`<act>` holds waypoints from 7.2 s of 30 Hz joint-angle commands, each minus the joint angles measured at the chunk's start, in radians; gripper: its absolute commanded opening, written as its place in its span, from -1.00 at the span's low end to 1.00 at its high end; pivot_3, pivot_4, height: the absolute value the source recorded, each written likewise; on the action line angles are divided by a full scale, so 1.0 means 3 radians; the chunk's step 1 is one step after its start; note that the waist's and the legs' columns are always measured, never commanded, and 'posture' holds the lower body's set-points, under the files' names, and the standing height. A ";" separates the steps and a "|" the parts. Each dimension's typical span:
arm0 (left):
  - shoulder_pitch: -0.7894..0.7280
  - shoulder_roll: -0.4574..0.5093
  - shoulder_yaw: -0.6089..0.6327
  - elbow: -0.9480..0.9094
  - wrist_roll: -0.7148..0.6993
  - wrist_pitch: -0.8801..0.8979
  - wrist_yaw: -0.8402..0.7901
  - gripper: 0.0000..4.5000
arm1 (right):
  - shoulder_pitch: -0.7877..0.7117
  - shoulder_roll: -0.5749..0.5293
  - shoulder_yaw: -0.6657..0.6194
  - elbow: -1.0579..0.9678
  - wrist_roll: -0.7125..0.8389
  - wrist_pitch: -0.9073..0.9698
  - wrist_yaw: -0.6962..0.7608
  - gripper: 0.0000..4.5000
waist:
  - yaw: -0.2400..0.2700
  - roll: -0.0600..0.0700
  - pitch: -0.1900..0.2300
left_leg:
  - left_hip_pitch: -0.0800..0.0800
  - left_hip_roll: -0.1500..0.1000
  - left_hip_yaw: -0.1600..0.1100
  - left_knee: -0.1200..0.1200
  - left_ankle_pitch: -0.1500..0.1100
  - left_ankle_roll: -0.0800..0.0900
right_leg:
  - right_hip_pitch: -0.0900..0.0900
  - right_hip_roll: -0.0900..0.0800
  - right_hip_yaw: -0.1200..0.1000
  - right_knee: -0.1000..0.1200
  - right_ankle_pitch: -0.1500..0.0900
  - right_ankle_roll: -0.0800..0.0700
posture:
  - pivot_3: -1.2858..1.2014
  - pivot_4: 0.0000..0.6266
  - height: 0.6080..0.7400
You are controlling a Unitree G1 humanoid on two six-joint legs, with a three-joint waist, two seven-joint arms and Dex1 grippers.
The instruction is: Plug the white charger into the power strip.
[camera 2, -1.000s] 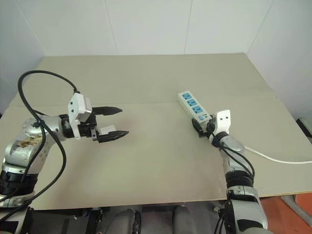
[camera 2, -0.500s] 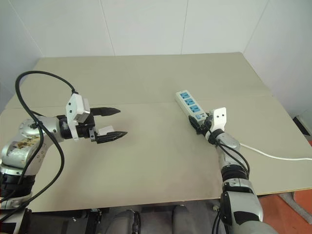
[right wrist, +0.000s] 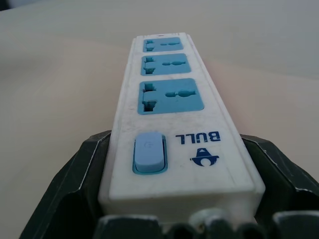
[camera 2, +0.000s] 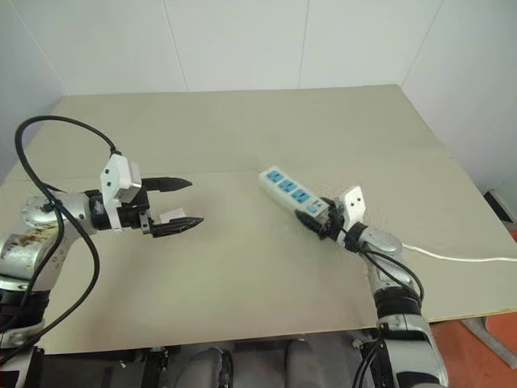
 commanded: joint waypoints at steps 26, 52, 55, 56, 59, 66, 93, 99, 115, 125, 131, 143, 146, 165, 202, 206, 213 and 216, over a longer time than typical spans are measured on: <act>-0.0513 0.1090 -0.0023 0.1123 0.0229 -0.0020 -0.1156 1.00 | 0.0014 -0.0073 0.0810 0.0013 -0.0190 -0.1102 0.1489 0.53 | 0.0072 0.0000 0.0001 | 0.0004 0.0000 0.0012 0.0002 0.0000 0.0000 | 0.0002 0.0003 -0.0007 -0.0012 -0.0001 0.0000 | 0.03 -0.52 1.00; -0.3040 0.0478 -0.3104 0.2218 0.1714 0.0716 -0.1787 1.00 | 0.0105 -0.0045 0.0830 -0.0222 -0.0234 -0.0727 0.1325 0.53 | 0.0051 -0.0001 0.0002 | -0.0003 0.0003 0.0006 0.0004 0.0000 0.0000 | -0.0002 0.0012 -0.0004 0.0005 -0.0002 0.0001 | 0.03 -0.52 1.00; -0.2959 0.0400 -0.3231 0.2165 0.1900 0.0765 -0.1787 1.00 | 0.0107 -0.0054 0.0811 -0.0241 -0.0228 -0.0694 0.1297 0.53 | 0.0057 -0.0001 0.0002 | -0.0003 0.0003 0.0006 0.0004 0.0000 0.0000 | -0.0002 0.0012 -0.0004 0.0005 -0.0002 0.0001 | 0.03 -0.52 1.00; -0.2921 0.0343 -0.3196 0.2180 0.1960 0.0771 -0.1787 1.00 | 0.0106 -0.0052 0.0807 -0.0242 -0.0228 -0.0691 0.1287 0.53 | 0.0068 -0.0001 0.0002 | -0.0003 0.0003 0.0006 0.0004 0.0000 0.0000 | -0.0002 0.0012 -0.0003 0.0006 -0.0002 0.0001 | 0.03 -0.52 1.00; -0.2832 0.0184 -0.3102 0.2261 0.2092 0.0767 -0.1743 1.00 | 0.0087 -0.0041 0.0809 -0.0239 -0.0225 -0.0686 0.1265 0.53 | 0.0088 -0.0001 0.0002 | -0.0003 0.0003 0.0006 0.0006 0.0000 0.0000 | -0.0001 0.0012 -0.0004 0.0005 -0.0002 0.0001 | 0.03 -0.52 1.00; -0.2667 -0.0221 -0.2936 0.2503 0.2344 0.0768 -0.1388 1.00 | 0.0115 -0.0011 0.0828 -0.0293 -0.0219 -0.0674 0.1212 0.53 | 0.0078 -0.0002 0.0002 | -0.0005 0.0003 0.0005 0.0006 0.0000 0.0000 | -0.0002 0.0012 -0.0004 0.0005 -0.0001 0.0001 | 0.03 -0.52 1.00; -0.2550 -0.0856 -0.2726 0.2875 0.2805 0.0841 -0.1207 0.18 | 0.0285 -0.0047 0.0802 -0.0489 -0.0212 -0.0593 0.1030 0.53 | 0.0085 -0.0002 0.0002 | -0.0002 0.0001 0.0005 0.0009 0.0001 0.0000 | 0.0003 0.0011 -0.0004 0.0006 -0.0001 0.0001 | 0.03 -0.52 1.00; -0.2526 -0.0775 -0.2730 0.2840 0.2882 0.0804 -0.1315 -0.55 | 0.0270 -0.0021 0.0812 -0.0449 -0.0234 -0.0600 0.0991 0.53 | 0.0078 -0.0002 0.0002 | -0.0001 0.0002 0.0005 0.0009 0.0000 0.0000 | 0.0003 0.0011 -0.0004 0.0006 -0.0001 0.0001 | 0.03 -0.52 1.00; -0.2221 -0.1150 -0.0818 0.2041 0.1303 0.0363 -0.0951 -0.54 | 0.0358 -0.0107 0.0807 -0.0523 -0.0234 -0.0634 0.0973 0.53 | 0.0097 -0.0001 0.0002 | -0.0007 0.0000 0.0001 0.0011 0.0000 0.0000 | 0.0001 0.0007 -0.0006 0.0005 -0.0001 0.0002 | 0.03 -0.52 1.00; -0.0699 -0.1569 -0.0398 0.0678 0.0104 0.0190 -0.1046 -0.54 | 0.0232 0.0117 0.0857 -0.0283 -0.0342 -0.0804 0.0868 0.53 | 0.0048 0.0000 0.0000 | 0.0005 0.0003 0.0003 0.0012 0.0002 -0.0003 | 0.0003 0.0008 0.0003 0.0007 0.0000 0.0000 | 0.03 -0.52 1.00; -0.0417 -0.1704 -0.0408 0.0601 -0.0006 -0.0128 -0.0906 -0.54 | 0.0269 0.0121 0.0874 -0.0275 -0.0352 -0.0820 0.0883 0.53 | 0.0081 0.0000 0.0000 | 0.0008 0.0001 0.0004 0.0016 0.0003 -0.0005 | 0.0007 0.0008 0.0001 0.0005 0.0001 -0.0002 | 0.03 -0.52 1.00; -0.0335 -0.1512 -0.0487 0.0830 -0.0042 -0.0552 -0.1134 -0.54 | 0.0250 0.0103 0.0866 -0.0272 -0.0163 -0.0694 0.1187 0.53 | 0.0076 0.0000 0.0000 | 0.0014 0.0001 0.0005 0.0015 0.0003 -0.0005 | 0.0011 0.0008 0.0002 0.0005 0.0002 -0.0003 | 0.03 -0.52 1.00; -0.0332 -0.1460 -0.0485 0.0849 -0.0053 -0.0598 -0.1144 -0.54 | 0.0238 0.0067 0.0871 -0.0235 -0.0130 -0.0681 0.1356 0.53 | 0.0077 0.0000 0.0000 | 0.0011 0.0001 0.0004 0.0015 0.0003 -0.0004 | 0.0010 0.0008 0.0001 0.0002 0.0002 -0.0003 | 0.03 -0.52 1.00; -0.0032 -0.1368 -0.0518 0.0794 -0.0085 -0.0830 -0.1143 -0.54 | 0.0153 0.0107 0.0868 -0.0071 -0.0188 -0.0755 0.1491 0.53 | 0.0080 0.0000 0.0000 | 0.0014 0.0001 0.0004 0.0014 0.0003 -0.0004 | 0.0011 0.0008 0.0001 0.0003 0.0001 -0.0003 | 0.03 -0.52 1.00; -0.0089 -0.1527 -0.0739 0.1253 0.0088 -0.1144 -0.1154 -0.54 | 0.0208 0.0068 0.0848 -0.0149 -0.0196 -0.0663 0.1371 0.53 | 0.0081 0.0000 0.0000 | 0.0016 0.0001 0.0004 0.0014 0.0003 -0.0004 | 0.0014 0.0008 0.0001 0.0002 0.0001 -0.0003 | 0.03 -0.52 1.00; -0.0094 -0.1539 -0.0743 0.1304 0.0107 -0.1203 -0.1155 -0.54 | 0.0211 0.0065 0.0848 -0.0157 -0.0196 -0.0656 0.1367 0.53 | 0.0081 0.0000 0.0000 | 0.0015 0.0001 0.0004 0.0014 0.0003 -0.0004 | 0.0014 0.0008 0.0000 0.0001 0.0001 -0.0003 | 0.03 -0.52 1.00; -0.0080 -0.1527 -0.0767 0.1336 0.0122 -0.1219 -0.1179 -0.54 | 0.0212 0.0054 0.0846 -0.0159 -0.0199 -0.0648 0.1364 0.53 | 0.0083 0.0000 0.0000 | 0.0016 0.0001 0.0004 0.0014 0.0003 -0.0004 | 0.0014 0.0008 0.0000 0.0001 0.0001 -0.0003 | 0.03 -0.52 1.00; -0.0040 -0.1459 -0.0789 0.1378 0.0173 -0.1259 -0.1244 -0.54 | 0.0208 0.0046 0.0843 -0.0155 -0.0203 -0.0646 0.1363 0.53 | 0.0083 0.0000 0.0000 | 0.0016 0.0001 0.0004 0.0014 0.0003 -0.0004 | 0.0014 0.0008 0.0000 0.0001 0.0001 -0.0003 | 0.03 -0.52 1.00</act>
